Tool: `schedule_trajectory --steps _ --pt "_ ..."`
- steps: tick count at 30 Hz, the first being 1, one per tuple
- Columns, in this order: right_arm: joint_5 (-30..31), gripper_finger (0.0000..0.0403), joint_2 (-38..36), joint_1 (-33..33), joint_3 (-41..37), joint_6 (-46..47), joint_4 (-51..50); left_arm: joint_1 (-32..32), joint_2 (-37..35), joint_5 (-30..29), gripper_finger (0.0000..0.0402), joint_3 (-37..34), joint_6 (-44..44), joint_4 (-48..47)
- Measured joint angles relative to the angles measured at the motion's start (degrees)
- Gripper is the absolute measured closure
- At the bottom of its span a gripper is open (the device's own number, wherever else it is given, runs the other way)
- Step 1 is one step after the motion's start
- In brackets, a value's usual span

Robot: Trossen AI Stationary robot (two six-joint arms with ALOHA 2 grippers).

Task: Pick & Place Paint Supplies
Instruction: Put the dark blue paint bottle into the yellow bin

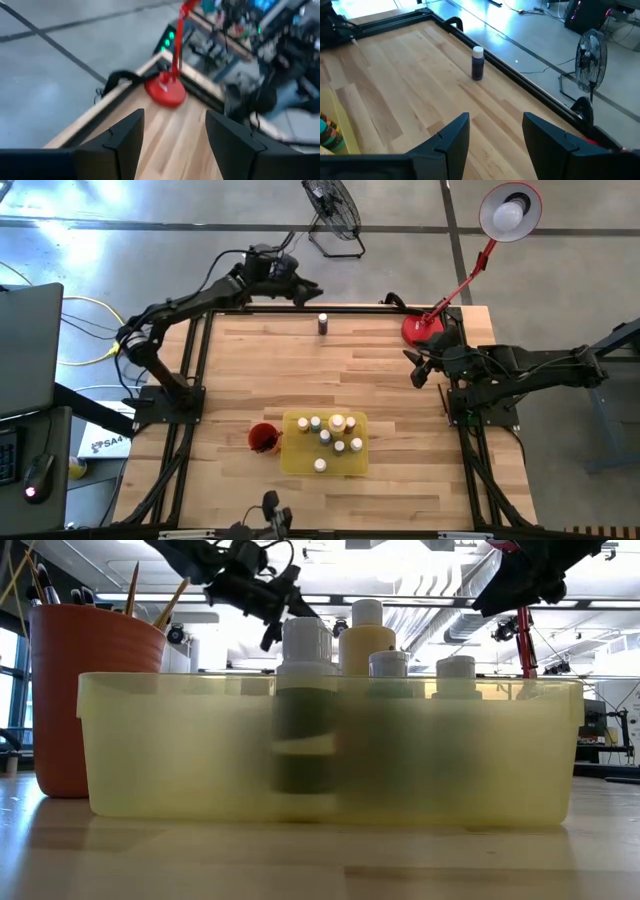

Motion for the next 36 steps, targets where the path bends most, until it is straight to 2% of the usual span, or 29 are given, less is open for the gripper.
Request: schedule_trajectory --steps 3,9,16,21,27,36 --pt "0.11 0.0229 0.00 0.00 0.00 -0.64 -0.01 0.27 0.94 -1.96 0.0195 1.72 -2.53 -2.95" --pt "0.13 0.0229 0.00 0.00 0.00 -0.66 0.03 0.45 6.08 -7.12 0.0195 11.21 -1.10 -23.08" --pt "0.11 0.0229 0.00 0.01 0.00 0.81 1.03 -1.06 14.74 -7.62 0.0195 24.75 1.84 -31.83" --pt "0.13 0.0229 0.00 0.00 0.00 2.62 1.36 -1.07 18.67 -10.63 0.0195 28.11 1.83 -41.59" --pt "0.13 0.0229 0.00 0.00 0.00 2.69 1.39 -1.07 19.99 -11.99 0.0195 27.58 1.59 -41.43" --pt "0.13 0.0229 0.00 0.02 0.00 2.73 1.58 -1.18 20.02 -12.02 0.0195 27.58 1.55 -36.19"
